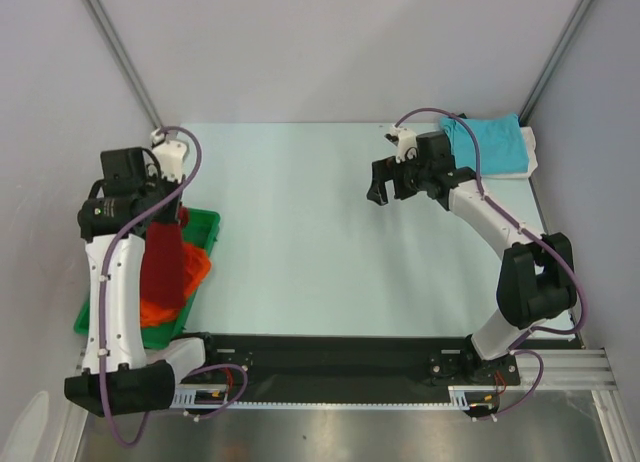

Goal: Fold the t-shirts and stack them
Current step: Grab the tshirt from the pile, then move the tshirt to the center of the board

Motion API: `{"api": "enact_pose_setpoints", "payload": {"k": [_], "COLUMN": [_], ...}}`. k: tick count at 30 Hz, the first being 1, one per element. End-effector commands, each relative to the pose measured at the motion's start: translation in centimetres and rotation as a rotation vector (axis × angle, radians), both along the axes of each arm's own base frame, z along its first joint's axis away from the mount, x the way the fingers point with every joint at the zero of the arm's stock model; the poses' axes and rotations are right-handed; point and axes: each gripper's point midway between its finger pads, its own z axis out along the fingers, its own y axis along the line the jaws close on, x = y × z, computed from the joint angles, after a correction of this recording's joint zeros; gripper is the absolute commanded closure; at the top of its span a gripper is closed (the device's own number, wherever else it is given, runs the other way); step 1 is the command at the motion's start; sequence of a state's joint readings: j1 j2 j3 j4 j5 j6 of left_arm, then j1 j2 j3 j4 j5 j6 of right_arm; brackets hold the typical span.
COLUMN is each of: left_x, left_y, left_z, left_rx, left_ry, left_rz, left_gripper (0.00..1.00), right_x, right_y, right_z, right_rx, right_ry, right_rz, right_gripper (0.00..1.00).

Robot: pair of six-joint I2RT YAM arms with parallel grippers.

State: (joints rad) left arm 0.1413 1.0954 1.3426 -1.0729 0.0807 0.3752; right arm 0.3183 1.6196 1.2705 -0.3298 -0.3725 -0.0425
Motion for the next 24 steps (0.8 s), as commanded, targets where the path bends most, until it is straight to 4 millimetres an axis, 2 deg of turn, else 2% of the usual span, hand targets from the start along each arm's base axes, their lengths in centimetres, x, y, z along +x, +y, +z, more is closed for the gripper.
{"api": "enact_pose_setpoints", "payload": {"k": [1,3,4,5,7,8,9,10,11,12,13,14,15,16,17,18,19,20,22,24], "left_x": [2.4,3.2,3.9,4.1,5.3,5.6,6.7,6.9,7.1,7.3,8.2,8.1,8.3,8.7,8.7,8.8,8.4,9.1,8.9,9.9], "left_y": [-3.4,-4.3,-5.4,-5.7,-8.4,-9.1,-9.8,-11.2,-12.0,-12.8,-14.7,-15.6,-16.5,-18.6,-19.5,-20.6,-22.5,-23.7,-26.0,-27.5], "left_z": [5.8,9.1,9.5,11.7,13.0,15.5,15.8,16.7,19.0,19.8,19.6,21.4,21.7,21.1,21.6,21.3,21.0,20.2,19.4,17.7], "left_rx": [-0.052,-0.026,-0.028,-0.024,-0.034,-0.030,-0.026,-0.022,-0.017,-0.007,-0.009,-0.007,-0.002,-0.007,-0.002,-0.005,-0.013,-0.007,-0.016,-0.027], "left_ry": [-0.173,-0.268,-0.271,-0.318,-0.333,-0.396,-0.397,-0.420,-0.478,-0.500,-0.488,-0.536,-0.545,-0.530,-0.548,-0.541,-0.537,-0.518,-0.502,-0.460], "left_rz": [-0.163,-0.217,-0.256,-0.268,-0.359,-0.378,-0.398,-0.437,-0.460,-0.487,-0.533,-0.555,-0.581,-0.628,-0.648,-0.670,-0.716,-0.730,-0.780,-0.783], "left_gripper": [1.00,1.00,1.00,0.99,1.00,1.00,1.00,1.00,1.00,1.00,0.99,1.00,0.99,0.99,1.00,1.00,1.00,1.00,1.00,0.99], "right_x": [1.3,1.1,0.9,0.8,0.6,0.5,0.4,0.2,0.3,0.3,0.3,0.4,0.6,0.7,0.7,0.9,0.9,0.8,0.9,0.6], "right_y": [0.1,0.2,0.1,0.0,-0.3,-0.5,-0.7,-0.9,-1.4,-1.7,-1.9,-2.1,-2.7,-3.1,-3.4,-4.1,-4.4,-4.9,-6.0,-6.5], "right_z": [3.0,3.4,3.5,3.6,3.8,3.8,4.0,3.8,4.0,4.1,4.3,4.5,4.7,5.1,5.6,5.8,6.0,6.4,6.8,6.9], "right_rx": [0.025,0.046,0.049,0.052,0.052,0.059,0.066,0.071,0.080,0.085,0.093,0.095,0.096,0.093,0.092,0.089,0.085,0.079,0.074,0.073], "right_ry": [-0.088,-0.083,-0.081,-0.080,-0.085,-0.082,-0.084,-0.073,-0.071,-0.072,-0.073,-0.078,-0.084,-0.094,-0.107,-0.113,-0.119,-0.135,-0.146,-0.148], "right_rz": [0.004,0.014,0.018,0.022,0.021,0.025,0.026,0.023,0.012,0.007,0.001,-0.006,-0.019,-0.029,-0.034,-0.049,-0.052,-0.054,-0.073,-0.079], "right_gripper": [0.00,0.00,0.00,0.00,0.00,0.00,0.02,0.02,0.02,0.04,0.04,0.04,0.05,0.06,0.07,0.08,0.08,0.09,0.10,0.11]}}
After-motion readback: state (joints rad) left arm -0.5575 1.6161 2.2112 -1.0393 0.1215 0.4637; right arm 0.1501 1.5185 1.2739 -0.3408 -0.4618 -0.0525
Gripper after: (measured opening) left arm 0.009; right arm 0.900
